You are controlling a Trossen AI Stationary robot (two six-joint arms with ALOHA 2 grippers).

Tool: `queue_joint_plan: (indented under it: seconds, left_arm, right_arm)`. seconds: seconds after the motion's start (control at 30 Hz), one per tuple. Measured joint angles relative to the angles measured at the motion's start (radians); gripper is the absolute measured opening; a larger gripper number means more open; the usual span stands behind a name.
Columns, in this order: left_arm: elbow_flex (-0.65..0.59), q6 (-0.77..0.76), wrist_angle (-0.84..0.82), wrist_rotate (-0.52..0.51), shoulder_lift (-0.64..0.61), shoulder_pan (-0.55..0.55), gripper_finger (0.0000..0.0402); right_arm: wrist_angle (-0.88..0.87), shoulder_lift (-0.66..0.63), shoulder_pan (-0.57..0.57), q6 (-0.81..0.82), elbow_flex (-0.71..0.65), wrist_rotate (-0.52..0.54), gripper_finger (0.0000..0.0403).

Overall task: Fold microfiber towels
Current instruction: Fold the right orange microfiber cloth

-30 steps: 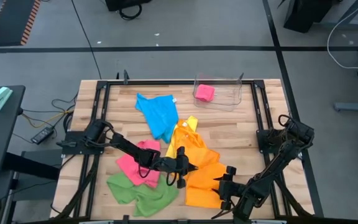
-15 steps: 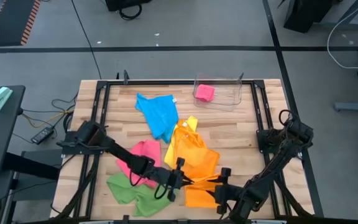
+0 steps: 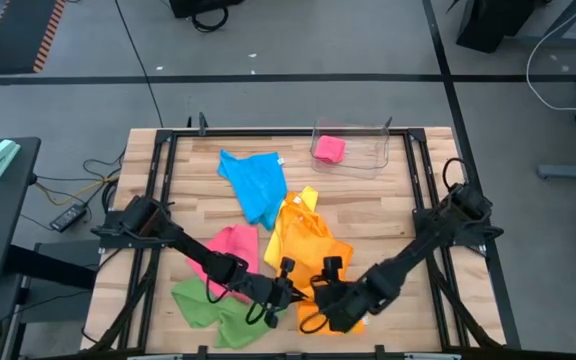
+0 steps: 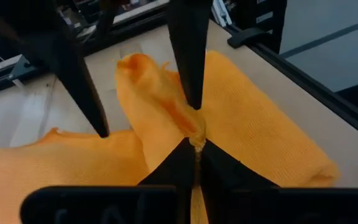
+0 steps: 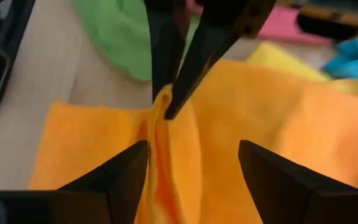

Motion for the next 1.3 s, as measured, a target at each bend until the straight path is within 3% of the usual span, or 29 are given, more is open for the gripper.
queue_joint_plan:
  seconds: [0.27, 0.5, 0.6, 0.8, 0.97, 1.13, 1.3]
  left_arm:
    - [0.0, 0.0, -0.012, 0.003, 0.0, -0.01, 0.0008]
    - [0.0, -0.027, -0.024, 0.001, 0.0, -0.009, 0.0036]
    - [0.0, -0.039, -0.025, 0.001, 0.0, -0.016, 0.0032]
    - [0.0, -0.049, -0.032, 0.002, 0.0, -0.014, 0.0012]
    - [0.0, -0.077, -0.043, 0.002, 0.0, -0.007, 0.0022]
    - [0.0, -0.079, -0.045, 0.001, 0.0, -0.006, 0.0033]
    - [0.0, -0.079, -0.046, 0.002, 0.0, -0.007, 0.0017]
  right_arm:
    - [0.021, 0.0, -0.066, -0.037, 0.0, -0.187, 0.0273]
    - [0.008, 0.0, -0.021, 0.059, 0.0, -0.235, 0.0271]
    - [0.008, 0.0, 0.031, 0.114, 0.0, -0.188, 0.0271]
    - [0.008, 0.005, 0.134, 0.111, -0.002, 0.061, 0.0271]
    - [-0.004, 0.012, 0.208, 0.101, -0.001, 0.196, 0.0271]
    - [-0.135, 0.054, 0.267, 0.177, -0.009, 0.223, 0.0271]
    - [-0.234, 0.06, 0.303, 0.223, -0.009, 0.217, 0.0271]
